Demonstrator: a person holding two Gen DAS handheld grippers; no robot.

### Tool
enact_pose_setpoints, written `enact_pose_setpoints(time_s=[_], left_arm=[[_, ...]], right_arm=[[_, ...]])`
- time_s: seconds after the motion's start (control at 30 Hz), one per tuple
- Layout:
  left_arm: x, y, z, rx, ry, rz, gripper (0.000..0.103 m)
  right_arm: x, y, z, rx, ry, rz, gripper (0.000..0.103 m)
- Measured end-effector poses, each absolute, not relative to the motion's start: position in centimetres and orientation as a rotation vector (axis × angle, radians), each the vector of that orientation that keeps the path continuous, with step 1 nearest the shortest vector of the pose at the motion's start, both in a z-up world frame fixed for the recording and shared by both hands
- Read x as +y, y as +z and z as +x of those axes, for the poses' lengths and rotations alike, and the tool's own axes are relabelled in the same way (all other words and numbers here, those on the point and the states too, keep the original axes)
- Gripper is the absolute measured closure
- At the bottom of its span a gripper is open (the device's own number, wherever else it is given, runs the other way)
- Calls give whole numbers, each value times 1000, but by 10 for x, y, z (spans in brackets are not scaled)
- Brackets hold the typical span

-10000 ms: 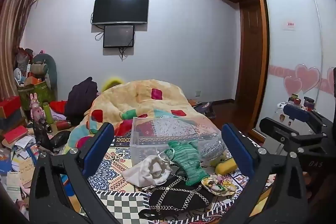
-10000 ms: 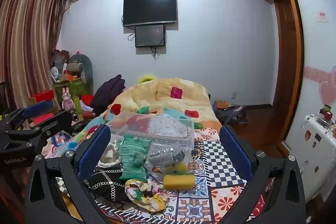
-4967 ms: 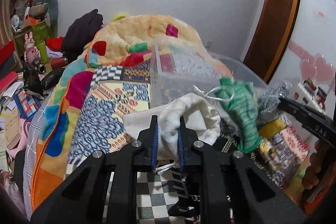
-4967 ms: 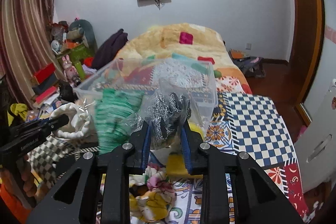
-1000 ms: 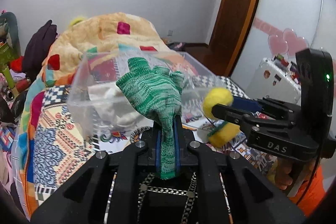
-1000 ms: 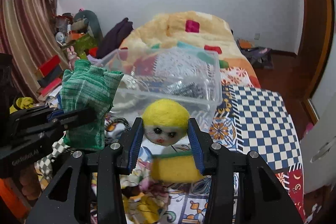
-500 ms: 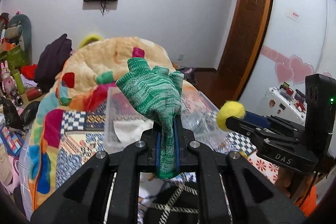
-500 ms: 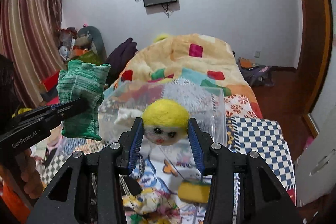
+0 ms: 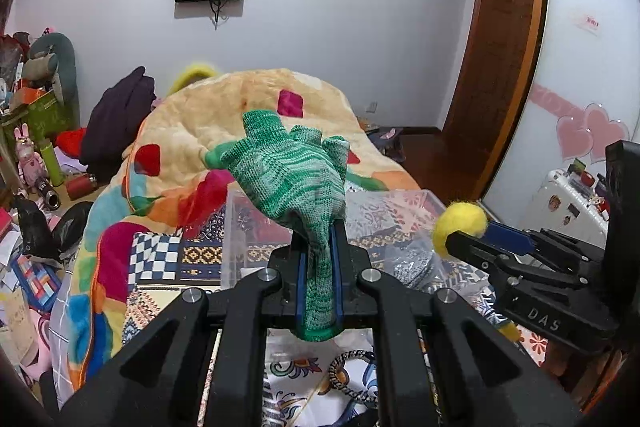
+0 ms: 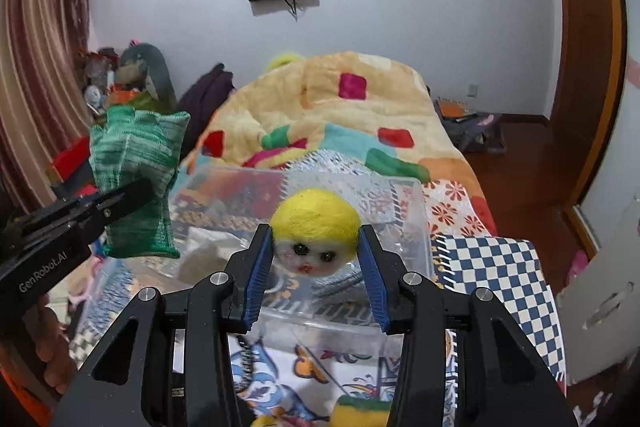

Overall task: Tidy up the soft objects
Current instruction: 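Carry the doll head and glove over the clear box and release both, then grasp the yellow sponge with the right gripper while the left grasps the braided chain strap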

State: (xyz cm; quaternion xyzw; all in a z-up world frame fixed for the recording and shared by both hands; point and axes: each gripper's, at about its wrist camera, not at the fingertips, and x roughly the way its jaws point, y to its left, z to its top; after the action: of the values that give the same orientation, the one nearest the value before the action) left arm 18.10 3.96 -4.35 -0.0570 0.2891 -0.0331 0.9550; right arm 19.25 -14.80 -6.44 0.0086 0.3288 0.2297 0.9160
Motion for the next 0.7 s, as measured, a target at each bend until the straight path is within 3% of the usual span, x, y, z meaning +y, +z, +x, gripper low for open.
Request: enact_pose_setpoints(time_s=[0.43, 0.57, 0.7], left_arm=[[18, -81, 210, 754, -126, -71, 92], [21, -81, 208, 768, -139, -89, 81], [18, -77, 201, 748, -136, -68, 70]], right_arm=[[-142, -84, 201, 782, 491, -29, 62], [-140, -85, 200, 790, 497, -43, 58], [-141, -83, 196, 774, 497, -47, 42]])
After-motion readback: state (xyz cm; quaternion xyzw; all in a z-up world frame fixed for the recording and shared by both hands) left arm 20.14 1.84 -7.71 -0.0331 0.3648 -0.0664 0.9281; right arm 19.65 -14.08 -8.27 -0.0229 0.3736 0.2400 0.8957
